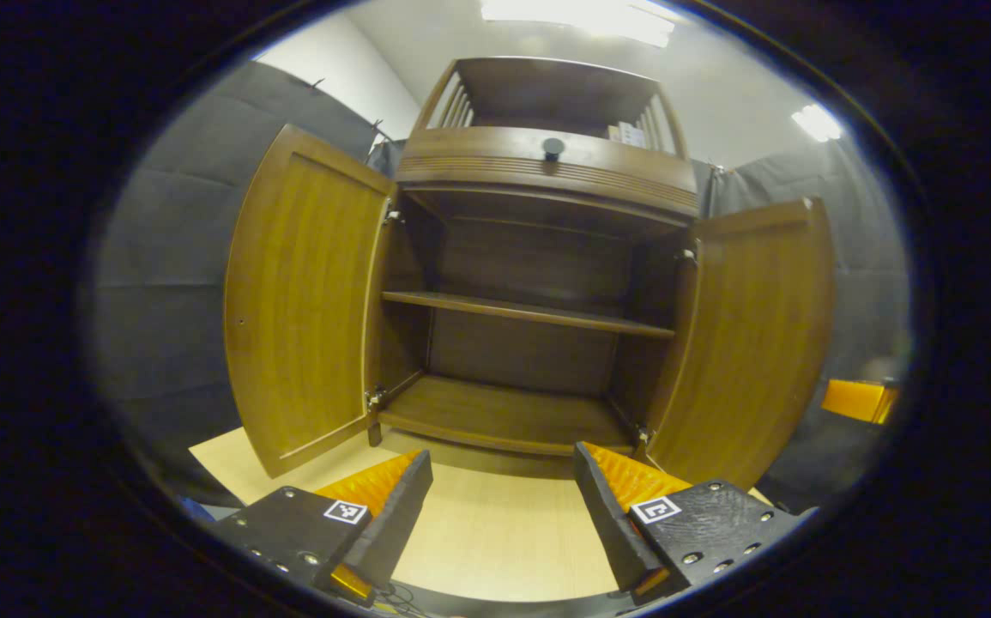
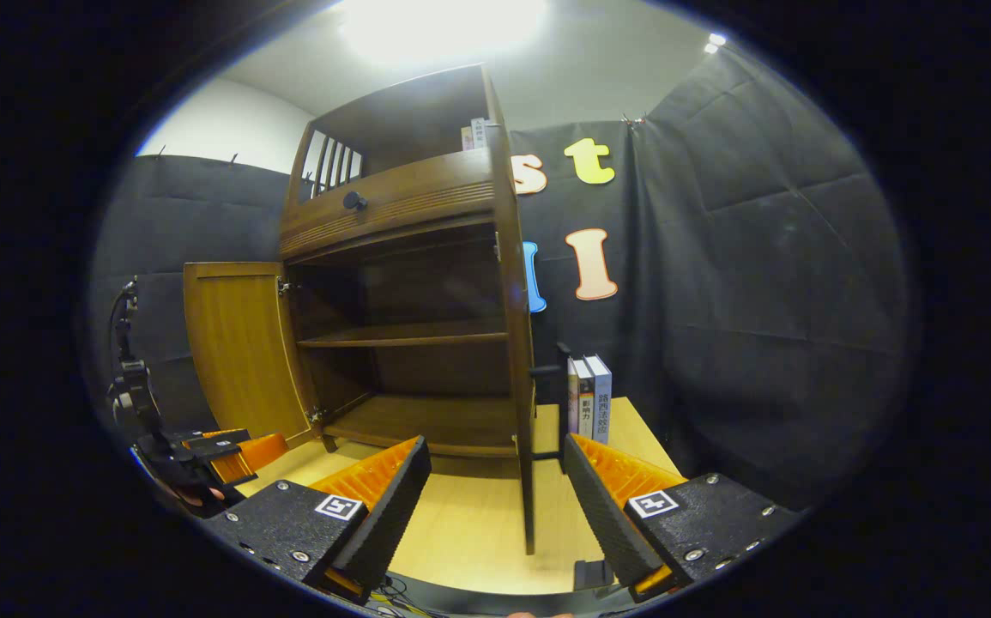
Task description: Open the right door of the double-door shoe cabinet with the right hand, and open the left door with the left hand.
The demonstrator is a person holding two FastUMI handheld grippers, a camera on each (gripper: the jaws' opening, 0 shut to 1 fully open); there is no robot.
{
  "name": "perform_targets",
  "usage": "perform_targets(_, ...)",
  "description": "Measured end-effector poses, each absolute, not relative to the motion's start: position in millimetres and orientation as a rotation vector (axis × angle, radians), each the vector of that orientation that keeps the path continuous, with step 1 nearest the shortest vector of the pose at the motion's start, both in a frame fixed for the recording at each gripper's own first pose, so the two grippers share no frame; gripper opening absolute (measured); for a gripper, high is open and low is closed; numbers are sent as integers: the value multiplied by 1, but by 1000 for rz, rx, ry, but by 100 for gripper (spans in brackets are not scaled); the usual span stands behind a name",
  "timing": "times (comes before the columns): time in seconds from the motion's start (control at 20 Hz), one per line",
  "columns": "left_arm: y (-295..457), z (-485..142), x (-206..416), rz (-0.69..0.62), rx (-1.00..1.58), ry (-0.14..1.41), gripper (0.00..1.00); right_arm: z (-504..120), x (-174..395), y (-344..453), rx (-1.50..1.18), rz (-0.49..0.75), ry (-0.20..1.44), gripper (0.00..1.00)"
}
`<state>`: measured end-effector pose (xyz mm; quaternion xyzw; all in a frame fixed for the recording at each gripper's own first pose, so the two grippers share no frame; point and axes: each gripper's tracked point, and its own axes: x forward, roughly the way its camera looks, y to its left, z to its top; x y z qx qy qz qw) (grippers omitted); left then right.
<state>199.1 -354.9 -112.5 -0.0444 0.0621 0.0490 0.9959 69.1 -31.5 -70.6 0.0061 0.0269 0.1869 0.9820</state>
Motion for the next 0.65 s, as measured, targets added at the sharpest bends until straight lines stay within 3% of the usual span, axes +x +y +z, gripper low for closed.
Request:
perform_targets(0.1,-402,-132,187,55,-46,199,99,-79,85,-72,20,336,82,96)
perform_targets(0.15,-417,-128,187,46,-52,200,95,-79,85,-85,35,336,86,96)
perform_targets(0.3,-447,-112,193,12,-42,163,95,-76,91,-110,51,323,59,95)
perform_targets(0.35,-450,-106,196,18,-27,149,99,-76,93,-111,59,330,60,95)
perform_targets(0.4,-453,-102,200,29,-28,148,90,-75,97,-112,64,339,61,95)
perform_targets(0.45,-450,-102,196,43,-49,141,95,-72,100,-112,65,349,51,95)
perform_targets(0.65,-441,-83,209,136,-94,73,95,-62,114,-108,34,388,29,95)
